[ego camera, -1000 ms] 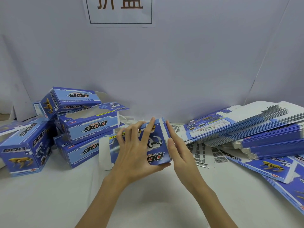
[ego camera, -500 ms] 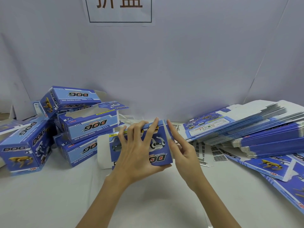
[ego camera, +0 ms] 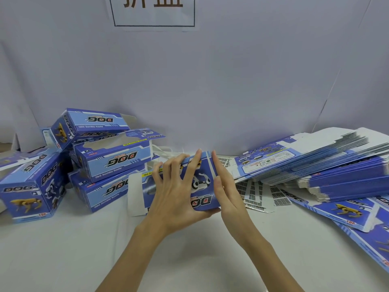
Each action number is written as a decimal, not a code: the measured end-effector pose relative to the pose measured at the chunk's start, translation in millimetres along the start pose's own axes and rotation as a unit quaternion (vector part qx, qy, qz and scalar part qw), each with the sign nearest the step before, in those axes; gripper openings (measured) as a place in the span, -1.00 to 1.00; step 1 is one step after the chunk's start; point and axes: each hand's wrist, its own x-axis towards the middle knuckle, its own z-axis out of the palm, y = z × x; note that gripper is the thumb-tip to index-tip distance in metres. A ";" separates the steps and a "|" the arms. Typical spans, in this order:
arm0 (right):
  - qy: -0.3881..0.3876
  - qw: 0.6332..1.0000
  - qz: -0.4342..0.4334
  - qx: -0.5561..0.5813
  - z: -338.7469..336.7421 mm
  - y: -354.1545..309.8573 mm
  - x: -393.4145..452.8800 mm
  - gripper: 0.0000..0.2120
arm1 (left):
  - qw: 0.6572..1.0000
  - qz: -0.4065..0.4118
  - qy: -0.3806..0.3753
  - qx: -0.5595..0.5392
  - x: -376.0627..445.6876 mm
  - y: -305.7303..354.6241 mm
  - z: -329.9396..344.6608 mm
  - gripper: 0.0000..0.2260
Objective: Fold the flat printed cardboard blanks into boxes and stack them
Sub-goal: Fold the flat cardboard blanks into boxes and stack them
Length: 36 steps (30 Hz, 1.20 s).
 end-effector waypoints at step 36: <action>0.058 0.981 -0.130 -0.129 12.4 12.5 -5.8 -0.39 | 0.997 -0.054 0.038 -0.043 4.3 -13.9 -5.8 0.07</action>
